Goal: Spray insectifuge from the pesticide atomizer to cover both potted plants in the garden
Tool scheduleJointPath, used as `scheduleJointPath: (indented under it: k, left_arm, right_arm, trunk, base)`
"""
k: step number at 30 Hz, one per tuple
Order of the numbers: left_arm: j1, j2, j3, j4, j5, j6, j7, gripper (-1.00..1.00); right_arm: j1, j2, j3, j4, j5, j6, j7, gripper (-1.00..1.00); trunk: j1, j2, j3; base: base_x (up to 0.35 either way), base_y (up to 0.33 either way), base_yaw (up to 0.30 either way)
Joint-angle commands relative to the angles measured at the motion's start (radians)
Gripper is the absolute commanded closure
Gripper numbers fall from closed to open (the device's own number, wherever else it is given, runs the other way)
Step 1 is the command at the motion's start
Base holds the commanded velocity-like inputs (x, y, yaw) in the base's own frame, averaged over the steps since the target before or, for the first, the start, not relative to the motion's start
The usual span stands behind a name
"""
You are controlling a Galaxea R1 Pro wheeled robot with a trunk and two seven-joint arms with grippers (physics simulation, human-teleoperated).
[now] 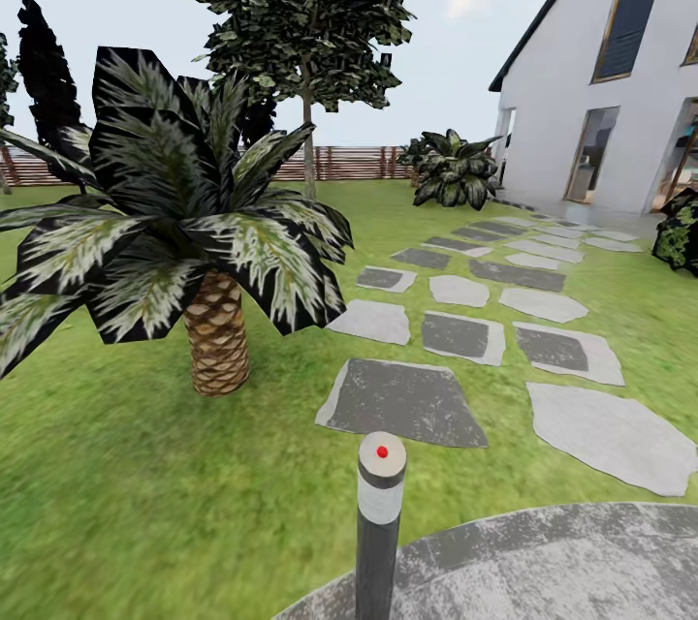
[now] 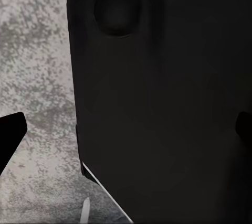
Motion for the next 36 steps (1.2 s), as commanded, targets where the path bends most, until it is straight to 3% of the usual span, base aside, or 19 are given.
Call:
scheduleJointPath:
  k: [1, 12, 23, 36]
  left_arm:
    - [0.0, -0.002, -0.003, 0.004, 0.002, -0.001, 0.002, -1.0]
    - [0.0, -0.002, -0.002, -0.003, 0.001, -0.002, 0.002, -1.0]
    - [0.0, -0.002, -0.006, -0.008, -0.005, -0.004, -0.001, -1.0]
    - [0.0, 0.01, -0.006, -0.01, -0.006, -0.005, -0.001, -1.0]
  right_arm:
    - [-0.003, 0.006, -0.004, -0.006, 0.0, -0.006, 0.005, -1.0]
    - [-0.003, 0.064, -0.003, -0.068, 0.0, -0.025, 0.002, -1.0]
    - [-0.003, 0.064, -0.005, -0.077, 0.0, -0.026, 0.002, -1.0]
    - [-0.003, 0.064, -0.004, -0.098, 0.0, -0.026, 0.003, -1.0]
  trunk:
    - [0.0, 0.0, 0.0]
    - [0.0, 0.0, 0.0]
    - [0.0, 0.0, 0.0]
    - [0.0, 0.0, 0.0]
  base:
    - [0.0, 0.0, 0.0]
    - [0.0, 0.0, 0.0]
    - [0.0, 0.0, -0.014]
    - [0.009, 0.0, -0.239]
